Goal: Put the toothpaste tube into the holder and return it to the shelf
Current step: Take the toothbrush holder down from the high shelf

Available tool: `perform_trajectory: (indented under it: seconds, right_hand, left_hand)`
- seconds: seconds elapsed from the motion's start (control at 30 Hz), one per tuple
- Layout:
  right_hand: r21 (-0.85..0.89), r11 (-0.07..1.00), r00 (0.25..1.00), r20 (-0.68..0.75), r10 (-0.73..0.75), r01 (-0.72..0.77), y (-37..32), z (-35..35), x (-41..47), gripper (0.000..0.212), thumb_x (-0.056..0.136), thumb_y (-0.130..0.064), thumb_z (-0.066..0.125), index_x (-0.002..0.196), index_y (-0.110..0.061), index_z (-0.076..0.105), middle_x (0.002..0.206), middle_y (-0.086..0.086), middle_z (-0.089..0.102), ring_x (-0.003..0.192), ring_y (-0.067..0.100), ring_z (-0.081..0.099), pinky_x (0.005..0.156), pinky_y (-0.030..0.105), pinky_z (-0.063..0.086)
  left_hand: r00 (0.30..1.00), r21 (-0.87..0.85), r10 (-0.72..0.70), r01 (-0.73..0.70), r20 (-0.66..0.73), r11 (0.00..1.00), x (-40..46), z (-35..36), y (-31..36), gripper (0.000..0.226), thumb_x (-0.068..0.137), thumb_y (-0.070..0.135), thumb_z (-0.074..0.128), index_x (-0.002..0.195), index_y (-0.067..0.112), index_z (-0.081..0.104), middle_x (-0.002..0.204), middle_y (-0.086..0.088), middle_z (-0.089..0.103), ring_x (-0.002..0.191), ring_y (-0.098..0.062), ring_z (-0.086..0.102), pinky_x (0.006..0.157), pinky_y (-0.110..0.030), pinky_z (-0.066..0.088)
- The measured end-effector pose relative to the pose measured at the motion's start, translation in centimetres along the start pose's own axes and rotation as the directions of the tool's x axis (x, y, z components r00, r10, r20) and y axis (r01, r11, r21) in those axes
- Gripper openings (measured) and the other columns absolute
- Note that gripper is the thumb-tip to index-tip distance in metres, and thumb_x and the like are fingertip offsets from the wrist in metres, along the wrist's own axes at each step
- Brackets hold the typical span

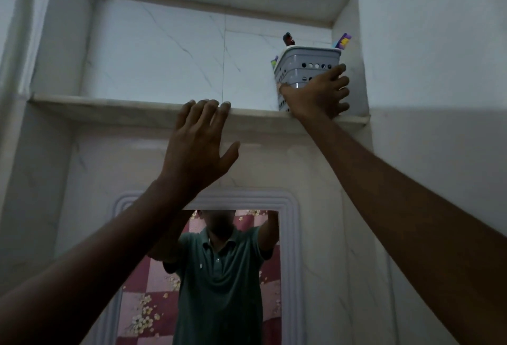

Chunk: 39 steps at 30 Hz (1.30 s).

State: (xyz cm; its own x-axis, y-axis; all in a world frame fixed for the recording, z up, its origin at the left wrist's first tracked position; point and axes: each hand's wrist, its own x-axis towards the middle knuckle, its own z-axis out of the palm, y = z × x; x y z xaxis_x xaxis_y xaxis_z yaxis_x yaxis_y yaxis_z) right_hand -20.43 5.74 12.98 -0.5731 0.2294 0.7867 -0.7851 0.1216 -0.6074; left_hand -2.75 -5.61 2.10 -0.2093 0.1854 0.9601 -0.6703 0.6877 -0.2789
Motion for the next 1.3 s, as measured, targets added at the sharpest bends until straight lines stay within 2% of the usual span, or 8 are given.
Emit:
perform_trajectory:
  seconds: [0.13, 0.3, 0.57, 0.7, 0.83, 0.93, 1.17, 1.3]
  right_hand:
    - [0.065, 0.998, 1.0, -0.017, 0.008, -0.007, -1.1, 0.1, 0.1, 0.128, 0.059, -0.062, 0.08, 0.155, -0.005, 0.019, 0.152, 0.017, 0.038, 0.139, 0.037, 0.04, 0.11, 0.052, 0.033]
    - [0.142, 0.99, 1.0, -0.025, -0.012, 0.015, -3.5, -1.5, -0.2, 0.127, 0.056, -0.063, 0.081, 0.152, -0.006, 0.022, 0.149, 0.015, 0.04, 0.138, 0.035, 0.041, 0.108, 0.051, 0.035]
    - [0.23, 0.972, 0.996, 0.057, -0.07, 0.055, -6.6, -7.3, -1.9, 0.115, 0.057, -0.056, 0.081, 0.145, -0.008, 0.026, 0.143, 0.012, 0.042, 0.134, 0.034, 0.043, 0.107, 0.053, 0.039]
    - [0.278, 0.957, 0.988, 0.098, -0.116, 0.085, -6.1, -11.2, -4.0, 0.108, 0.06, -0.052, 0.085, 0.14, -0.008, 0.027, 0.14, 0.012, 0.043, 0.131, 0.034, 0.045, 0.108, 0.055, 0.041]
    - [0.344, 0.935, 0.98, 0.14, -0.14, 0.085, -3.8, -13.8, -6.9, 0.108, 0.051, -0.055, 0.085, 0.133, -0.01, 0.03, 0.133, 0.011, 0.045, 0.124, 0.033, 0.051, 0.103, 0.057, 0.048]
    - [0.376, 0.925, 0.975, 0.179, -0.132, 0.057, -1.5, -15.1, -9.5, 0.118, 0.037, -0.065, 0.072, 0.135, -0.014, 0.031, 0.13, 0.009, 0.045, 0.12, 0.032, 0.055, 0.095, 0.056, 0.055]
    - [0.382, 0.924, 0.947, 0.295, -0.126, 0.004, 6.8, -16.3, -18.3, 0.116, 0.042, -0.056, 0.083, 0.137, -0.015, 0.031, 0.135, 0.004, 0.047, 0.121, 0.02, 0.058, 0.096, 0.041, 0.059]
    - [0.314, 0.949, 0.927, 0.367, -0.082, -0.041, 12.4, -16.4, -24.7, 0.105, 0.055, -0.036, 0.096, 0.134, -0.012, 0.031, 0.133, -0.001, 0.053, 0.114, 0.013, 0.06, 0.093, 0.029, 0.057]
  left_hand:
    - [1.0, -0.014, -0.009, 0.009, -0.007, 1.0, -0.1, 0.3, 0.1, 0.073, 0.088, 0.054, 0.05, 0.143, 0.007, 0.045, 0.135, -0.014, 0.054, 0.131, -0.032, 0.047, 0.12, -0.046, 0.026]
    - [1.0, -0.039, -0.001, 0.001, 0.006, 0.999, -0.1, 0.0, -0.3, 0.074, 0.087, 0.054, 0.051, 0.143, 0.006, 0.045, 0.136, -0.014, 0.054, 0.131, -0.032, 0.047, 0.12, -0.046, 0.027]
    - [0.995, -0.118, -0.024, 0.035, 0.098, 0.992, 0.3, -1.2, -0.3, 0.075, 0.084, 0.054, 0.049, 0.141, 0.007, 0.048, 0.136, -0.014, 0.056, 0.13, -0.032, 0.048, 0.119, -0.046, 0.029]
    - [0.984, -0.154, -0.023, 0.05, 0.175, 0.987, 0.6, -2.4, -0.3, 0.08, 0.082, 0.058, 0.04, 0.145, 0.008, 0.045, 0.141, -0.014, 0.054, 0.135, -0.032, 0.046, 0.121, -0.046, 0.027]
    - [0.971, -0.212, -0.052, 0.103, 0.232, 0.972, 0.3, -4.1, -0.2, 0.079, 0.084, 0.055, 0.043, 0.147, 0.007, 0.042, 0.148, -0.016, 0.048, 0.141, -0.033, 0.039, 0.118, -0.045, 0.03]
    - [0.969, -0.229, -0.074, 0.13, 0.237, 0.965, -1.4, -5.6, 0.3, 0.077, 0.085, 0.056, 0.042, 0.146, 0.009, 0.042, 0.146, -0.015, 0.05, 0.137, -0.032, 0.044, 0.113, -0.045, 0.035]
    - [0.943, -0.368, -0.051, 0.178, 0.329, 0.913, -10.0, -8.7, 3.1, 0.069, 0.087, 0.057, 0.042, 0.14, 0.014, 0.051, 0.141, -0.011, 0.056, 0.132, -0.03, 0.048, 0.108, -0.044, 0.037]
    - [0.904, -0.429, -0.013, 0.215, 0.426, 0.878, -17.1, -8.9, 4.4, 0.064, 0.089, 0.057, 0.042, 0.136, 0.016, 0.054, 0.138, -0.007, 0.057, 0.127, -0.026, 0.051, 0.105, -0.041, 0.041]
